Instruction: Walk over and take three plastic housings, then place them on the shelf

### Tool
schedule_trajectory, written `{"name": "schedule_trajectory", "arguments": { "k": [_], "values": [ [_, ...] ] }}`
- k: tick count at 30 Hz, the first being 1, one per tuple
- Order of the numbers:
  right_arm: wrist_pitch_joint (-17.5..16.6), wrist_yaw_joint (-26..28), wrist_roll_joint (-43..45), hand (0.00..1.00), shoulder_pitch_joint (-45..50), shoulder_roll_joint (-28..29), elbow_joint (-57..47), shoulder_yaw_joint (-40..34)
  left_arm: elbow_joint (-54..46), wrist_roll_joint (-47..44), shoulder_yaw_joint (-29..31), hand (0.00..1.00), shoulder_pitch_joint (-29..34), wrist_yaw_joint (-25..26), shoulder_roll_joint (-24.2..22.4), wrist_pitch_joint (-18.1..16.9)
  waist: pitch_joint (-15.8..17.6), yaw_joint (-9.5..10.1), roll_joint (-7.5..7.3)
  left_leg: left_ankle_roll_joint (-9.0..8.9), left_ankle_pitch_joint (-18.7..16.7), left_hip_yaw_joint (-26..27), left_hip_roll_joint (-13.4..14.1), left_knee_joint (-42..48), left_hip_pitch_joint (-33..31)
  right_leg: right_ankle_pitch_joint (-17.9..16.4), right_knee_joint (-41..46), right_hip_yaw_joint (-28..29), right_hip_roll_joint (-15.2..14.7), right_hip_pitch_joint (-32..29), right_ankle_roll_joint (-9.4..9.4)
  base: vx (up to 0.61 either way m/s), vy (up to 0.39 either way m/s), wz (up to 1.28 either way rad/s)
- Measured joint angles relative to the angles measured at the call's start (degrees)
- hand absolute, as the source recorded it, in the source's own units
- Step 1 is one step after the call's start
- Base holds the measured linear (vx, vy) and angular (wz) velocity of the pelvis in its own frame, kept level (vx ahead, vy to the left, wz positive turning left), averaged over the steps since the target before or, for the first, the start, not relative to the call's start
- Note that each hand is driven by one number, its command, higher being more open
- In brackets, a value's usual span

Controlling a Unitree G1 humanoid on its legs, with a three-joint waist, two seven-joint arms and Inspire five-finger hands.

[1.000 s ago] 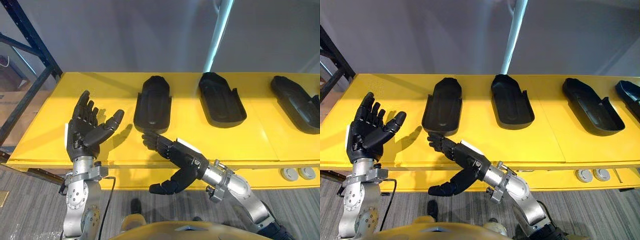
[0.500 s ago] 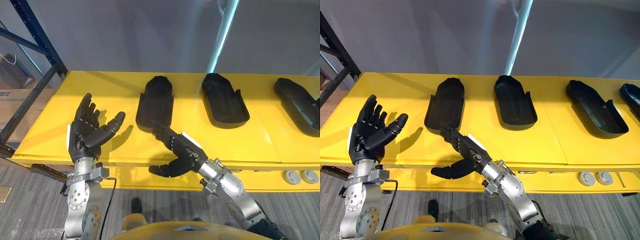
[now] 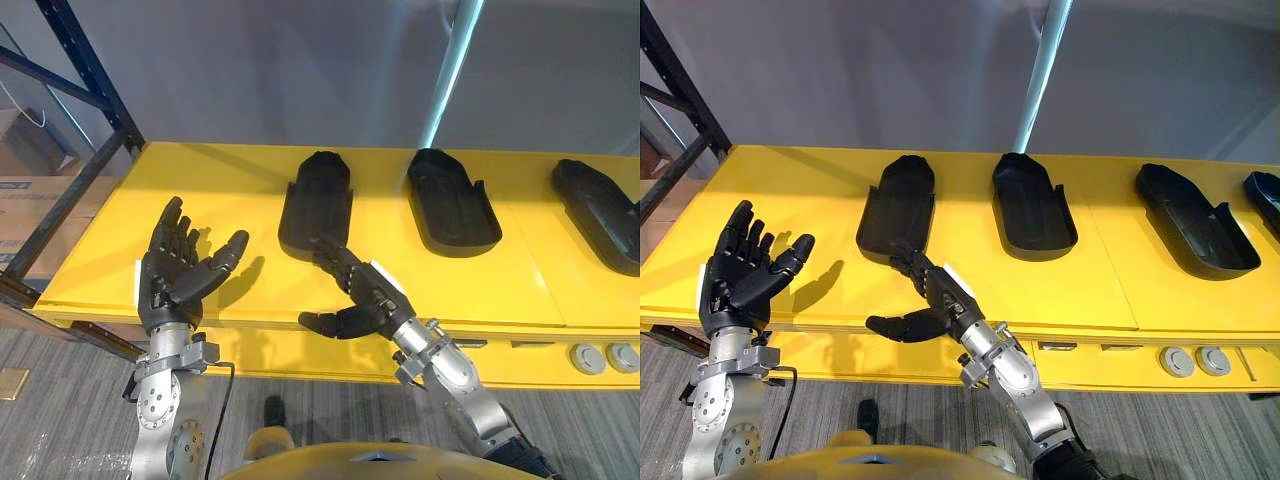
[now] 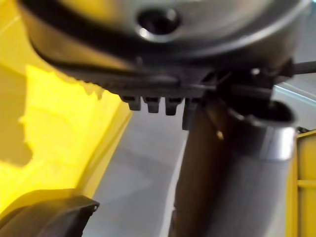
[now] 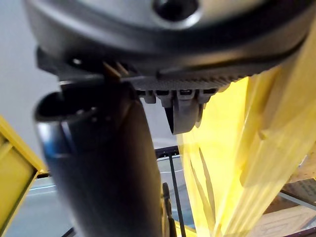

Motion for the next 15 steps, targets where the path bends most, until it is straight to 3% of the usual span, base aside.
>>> {"name": "schedule_trajectory", "arguments": {
  "k": [15],
  "values": [
    [0.0,-7.0,-4.6,1.00,-1.3,2.1,1.0,-0.1,0.0,0.1,-0.3,1.00,0.0,0.0,-0.4,0.0,-0.5,0.51,1.03,-0.02,0.1,0.0,0.0,0.0,-0.1,0.0,-0.1,0.0,0.0,-0.1,-0.01,0.00,0.000,0.00]
  ]
}}
